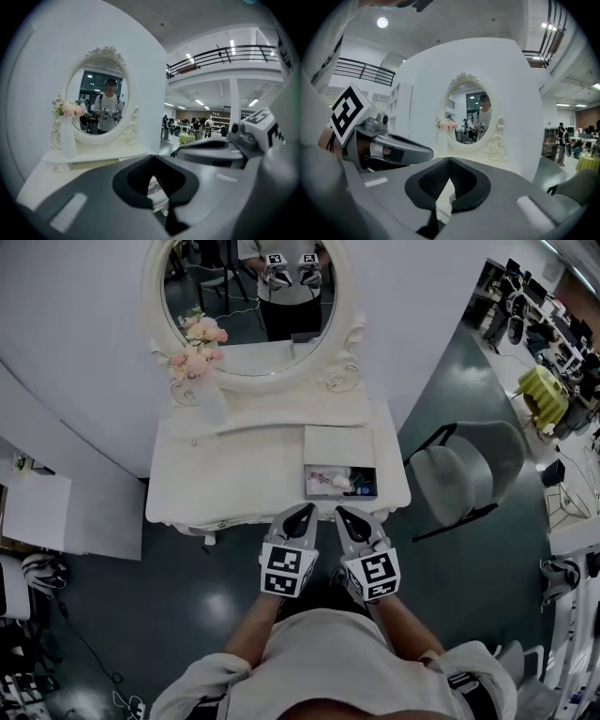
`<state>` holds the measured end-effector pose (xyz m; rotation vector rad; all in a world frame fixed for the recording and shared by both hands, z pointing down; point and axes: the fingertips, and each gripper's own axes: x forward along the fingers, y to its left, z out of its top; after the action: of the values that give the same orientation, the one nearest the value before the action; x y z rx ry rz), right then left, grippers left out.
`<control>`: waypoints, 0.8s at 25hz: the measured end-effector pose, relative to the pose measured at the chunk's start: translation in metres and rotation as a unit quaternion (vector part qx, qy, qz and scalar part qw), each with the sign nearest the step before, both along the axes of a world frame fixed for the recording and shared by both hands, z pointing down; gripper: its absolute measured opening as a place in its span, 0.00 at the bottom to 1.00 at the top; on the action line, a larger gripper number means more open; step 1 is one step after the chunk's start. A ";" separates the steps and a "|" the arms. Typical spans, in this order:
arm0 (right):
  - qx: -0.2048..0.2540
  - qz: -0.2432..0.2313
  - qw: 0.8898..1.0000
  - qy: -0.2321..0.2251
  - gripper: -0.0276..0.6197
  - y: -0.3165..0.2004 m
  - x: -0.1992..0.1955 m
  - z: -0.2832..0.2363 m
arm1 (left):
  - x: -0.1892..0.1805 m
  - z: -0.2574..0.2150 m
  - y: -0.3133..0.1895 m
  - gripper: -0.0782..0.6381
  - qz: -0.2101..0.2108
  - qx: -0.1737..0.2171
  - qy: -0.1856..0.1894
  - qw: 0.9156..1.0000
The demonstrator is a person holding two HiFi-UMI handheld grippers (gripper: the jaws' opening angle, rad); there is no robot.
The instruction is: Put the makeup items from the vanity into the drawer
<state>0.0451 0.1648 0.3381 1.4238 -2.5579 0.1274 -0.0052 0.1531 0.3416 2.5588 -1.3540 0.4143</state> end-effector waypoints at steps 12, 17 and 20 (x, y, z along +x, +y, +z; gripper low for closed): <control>0.014 -0.016 1.000 0.008 0.04 -0.007 0.012 -0.006 | 0.012 -0.003 -0.003 0.11 -0.016 0.007 0.002 1.000; 0.011 -0.021 1.000 0.008 0.04 -0.006 0.012 -0.007 | 0.014 -0.005 -0.002 0.11 -0.019 0.005 0.003 1.000; 0.008 -0.021 1.000 0.009 0.04 -0.005 0.014 -0.005 | 0.016 -0.004 -0.001 0.11 -0.018 0.003 0.003 1.000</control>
<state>0.0596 0.1598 0.3332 1.3697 -2.5787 0.0875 0.0107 0.1525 0.3376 2.5339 -1.3999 0.3969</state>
